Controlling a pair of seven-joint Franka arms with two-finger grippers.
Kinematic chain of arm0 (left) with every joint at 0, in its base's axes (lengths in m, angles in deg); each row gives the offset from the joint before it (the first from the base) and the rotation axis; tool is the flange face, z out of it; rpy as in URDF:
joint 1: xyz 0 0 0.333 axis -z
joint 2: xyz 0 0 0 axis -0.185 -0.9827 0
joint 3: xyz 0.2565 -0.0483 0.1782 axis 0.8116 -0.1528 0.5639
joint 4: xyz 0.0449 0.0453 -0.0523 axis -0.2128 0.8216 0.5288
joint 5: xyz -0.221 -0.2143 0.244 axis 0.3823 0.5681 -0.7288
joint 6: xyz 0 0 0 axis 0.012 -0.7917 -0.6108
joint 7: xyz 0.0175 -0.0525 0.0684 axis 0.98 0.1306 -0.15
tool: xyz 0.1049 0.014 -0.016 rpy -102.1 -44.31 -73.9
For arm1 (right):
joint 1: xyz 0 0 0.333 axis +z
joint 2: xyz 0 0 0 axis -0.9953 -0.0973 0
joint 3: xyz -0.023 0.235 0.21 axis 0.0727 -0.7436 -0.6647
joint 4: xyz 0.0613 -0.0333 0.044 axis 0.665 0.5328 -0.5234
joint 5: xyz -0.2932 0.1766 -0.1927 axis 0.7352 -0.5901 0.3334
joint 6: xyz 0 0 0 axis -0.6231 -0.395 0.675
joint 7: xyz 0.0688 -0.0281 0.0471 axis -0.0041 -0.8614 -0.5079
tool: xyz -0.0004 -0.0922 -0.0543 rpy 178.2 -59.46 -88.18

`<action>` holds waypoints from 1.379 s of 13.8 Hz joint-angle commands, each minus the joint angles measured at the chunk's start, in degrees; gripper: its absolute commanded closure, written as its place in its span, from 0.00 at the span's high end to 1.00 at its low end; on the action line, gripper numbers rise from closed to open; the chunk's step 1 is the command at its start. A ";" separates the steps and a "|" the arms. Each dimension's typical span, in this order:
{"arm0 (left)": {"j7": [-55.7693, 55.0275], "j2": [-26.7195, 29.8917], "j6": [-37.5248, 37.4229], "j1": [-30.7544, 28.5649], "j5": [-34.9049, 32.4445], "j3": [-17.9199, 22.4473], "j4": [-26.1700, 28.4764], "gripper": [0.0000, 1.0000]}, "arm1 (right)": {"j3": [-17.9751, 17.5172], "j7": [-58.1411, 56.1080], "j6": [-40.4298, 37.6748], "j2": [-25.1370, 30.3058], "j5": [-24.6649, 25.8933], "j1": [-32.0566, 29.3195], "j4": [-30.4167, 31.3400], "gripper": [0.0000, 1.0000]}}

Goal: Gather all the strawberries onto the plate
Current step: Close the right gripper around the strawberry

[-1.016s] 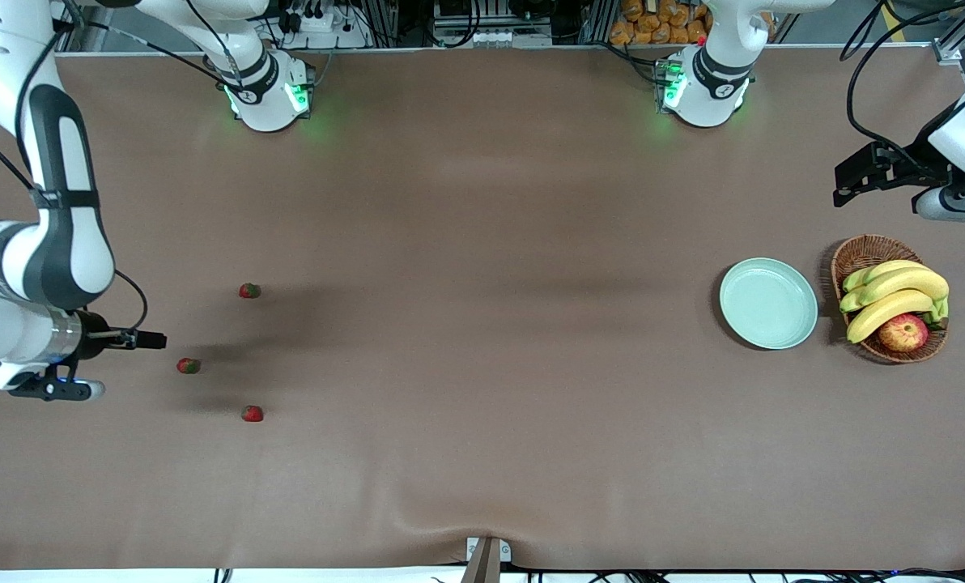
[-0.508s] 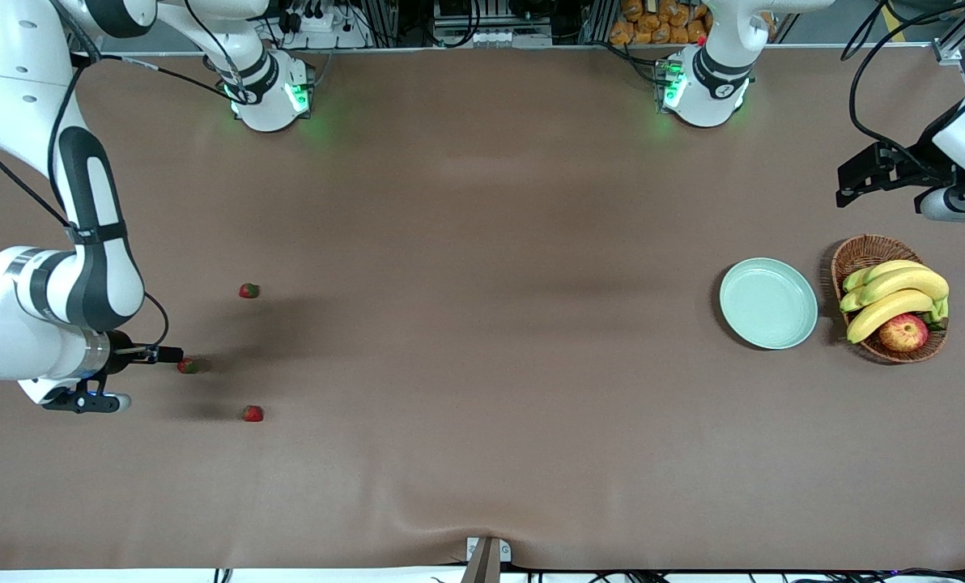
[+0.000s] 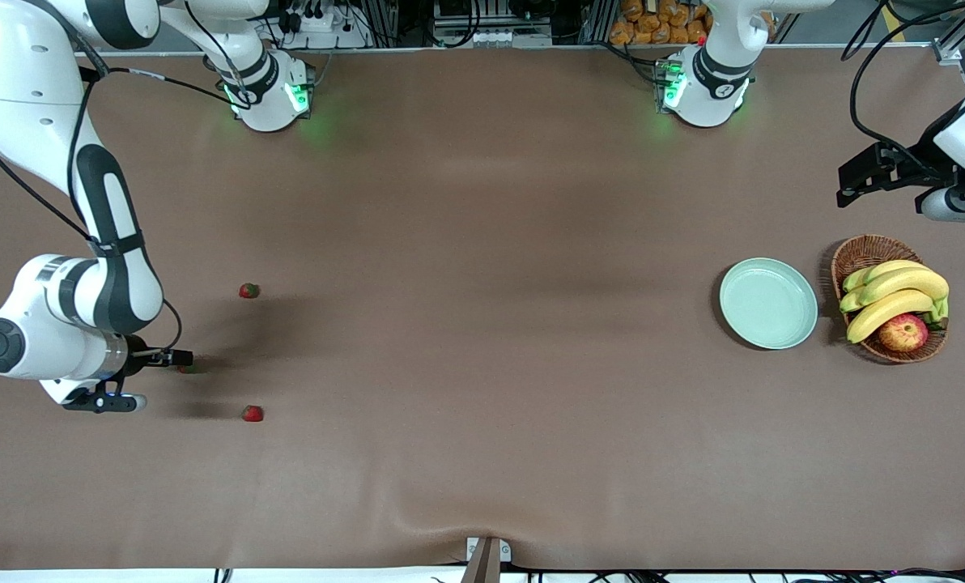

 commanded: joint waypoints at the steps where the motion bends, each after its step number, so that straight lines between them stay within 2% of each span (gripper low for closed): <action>1: 1.18 0.20 -0.38 -0.30 0.11 -0.09 -0.42 1.00 | -0.75 -1.35 1.74 0.29 0.12 -0.86 1.03 0.83; 9: 1.18 0.20 -0.38 -0.04 0.11 -0.09 -0.42 1.00 | -0.84 -1.35 6.93 -2.16 -0.06 -0.51 2.17 0.75; 13: 1.18 0.20 -0.47 -0.04 0.11 -0.09 -0.42 1.00 | -0.92 -1.35 8.78 -2.34 -0.06 -0.34 3.41 0.62; 16: 1.18 0.20 -0.47 -0.13 0.11 -0.09 -0.42 1.00 | -0.92 -1.26 8.69 -2.34 -0.24 -0.34 3.41 0.43; 19: 1.18 0.20 -0.47 -0.13 0.11 -0.09 -0.42 1.00 | -0.92 -1.00 8.07 -2.17 -0.15 -0.16 3.23 0.34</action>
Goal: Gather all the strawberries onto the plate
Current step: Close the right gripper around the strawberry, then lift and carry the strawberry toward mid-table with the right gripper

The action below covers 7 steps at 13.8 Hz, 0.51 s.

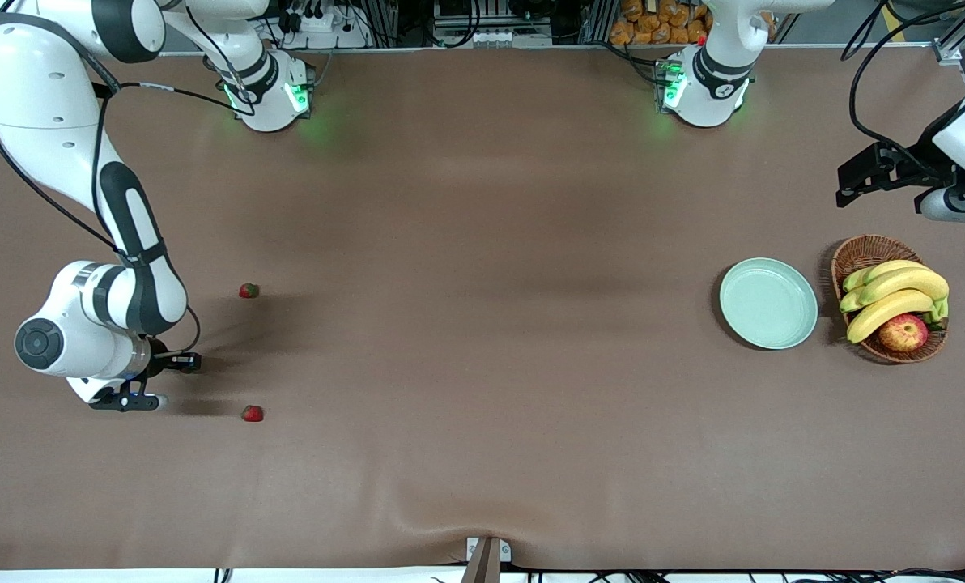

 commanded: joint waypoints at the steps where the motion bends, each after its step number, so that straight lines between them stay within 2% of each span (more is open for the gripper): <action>1: 1.18 0.20 -0.47 -0.17 0.11 -0.05 -0.42 1.00 | -0.42 -0.56 0.43 0.64 -0.23 -0.21 0.42 0.30; 4: 1.18 0.20 -0.47 -0.17 0.11 -0.05 -0.42 1.00 | -0.51 -0.56 -0.27 1.25 -0.23 -0.13 0.24 0.26; 7: 1.18 0.11 -0.47 -0.26 0.11 -0.05 -0.42 1.00 | -0.51 0.05 -7.02 3.10 -0.23 0.49 -1.68 0.24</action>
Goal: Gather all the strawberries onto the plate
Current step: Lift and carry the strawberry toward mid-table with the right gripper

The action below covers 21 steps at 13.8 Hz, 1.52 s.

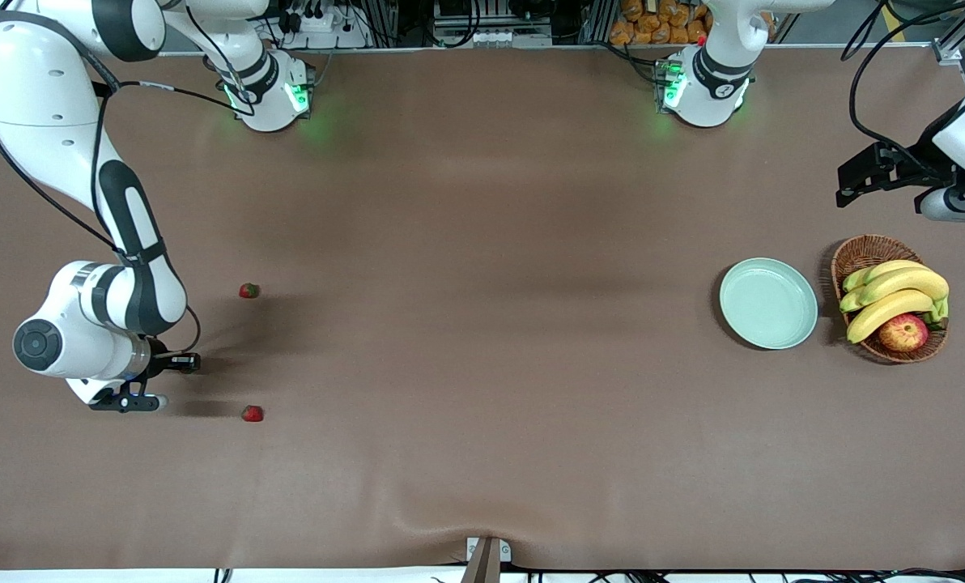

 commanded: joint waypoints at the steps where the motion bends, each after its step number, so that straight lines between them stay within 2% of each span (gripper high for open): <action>1: 1.18 0.20 -0.47 -0.25 0.11 -0.05 -0.51 1.00 | -0.25 0.05 -5.32 3.19 -0.32 0.26 -0.86 0.23; 5: 1.18 0.11 -0.38 -0.25 0.11 -0.05 -0.51 1.00 | -0.33 5.22 -11.30 6.80 -0.50 2.27 -0.87 0.23; 8: 1.17 0.11 -0.47 -0.17 0.11 -0.05 -0.42 1.00 | -0.51 13.30 -15.34 9.26 -0.67 6.31 -0.78 0.23; 12: 1.09 0.03 -0.38 -0.08 0.11 -0.05 -0.42 1.00 | -0.60 24.37 -20.35 12.86 -5.92 12.63 -0.95 0.23; 16: 1.18 0.11 -0.38 -0.08 0.11 -0.05 -0.42 1.00 | -0.69 40.88 -20.63 13.92 -7.35 21.85 -1.48 0.23; 19: 1.09 0.11 -0.38 -0.17 0.11 -0.05 -0.42 1.00 | -0.95 49.86 -20.63 14.10 -11.73 27.13 -2.71 0.22; 21: 1.09 0.03 -0.38 0.01 0.02 -0.05 -0.51 1.00 | -0.95 55.40 -20.28 13.92 -12.53 30.56 -3.67 0.21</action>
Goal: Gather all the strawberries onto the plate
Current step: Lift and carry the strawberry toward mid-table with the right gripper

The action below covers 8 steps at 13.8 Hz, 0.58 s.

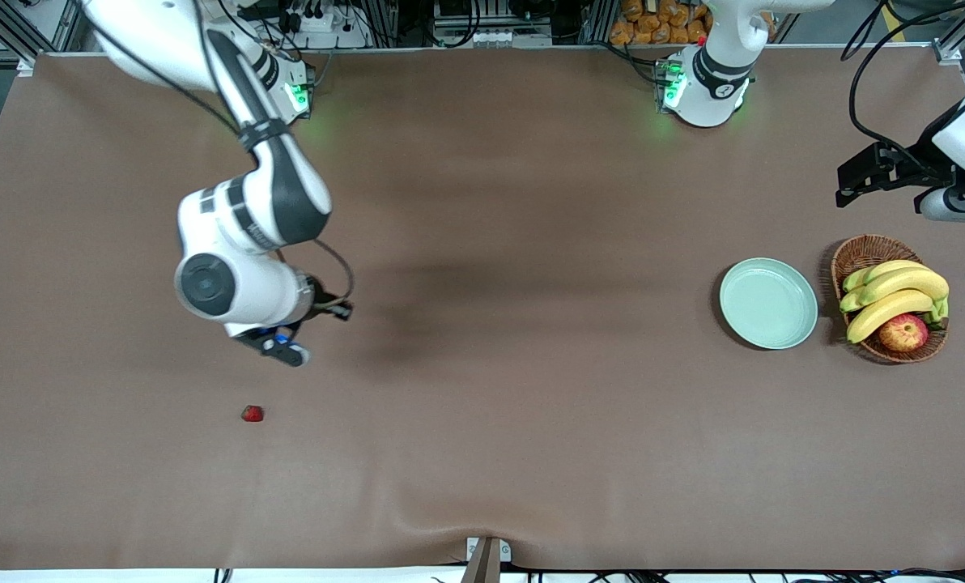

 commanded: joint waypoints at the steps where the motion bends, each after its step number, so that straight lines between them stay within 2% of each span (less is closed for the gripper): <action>1: 1.09 0.12 -0.38 -0.09 0.02 -0.03 -0.51 1.00 | 0.58 7.30 -0.21 0.73 -2.13 3.78 -1.10 0.21; 4: 1.09 0.12 -0.38 -0.35 -0.07 -0.03 -0.60 1.00 | 0.66 11.27 -0.04 0.73 -7.05 6.07 -2.25 0.21; 8: 1.09 0.12 -0.38 -0.35 -0.07 -0.03 -0.51 1.00 | 0.67 19.97 2.40 0.12 -7.85 10.82 -4.27 0.20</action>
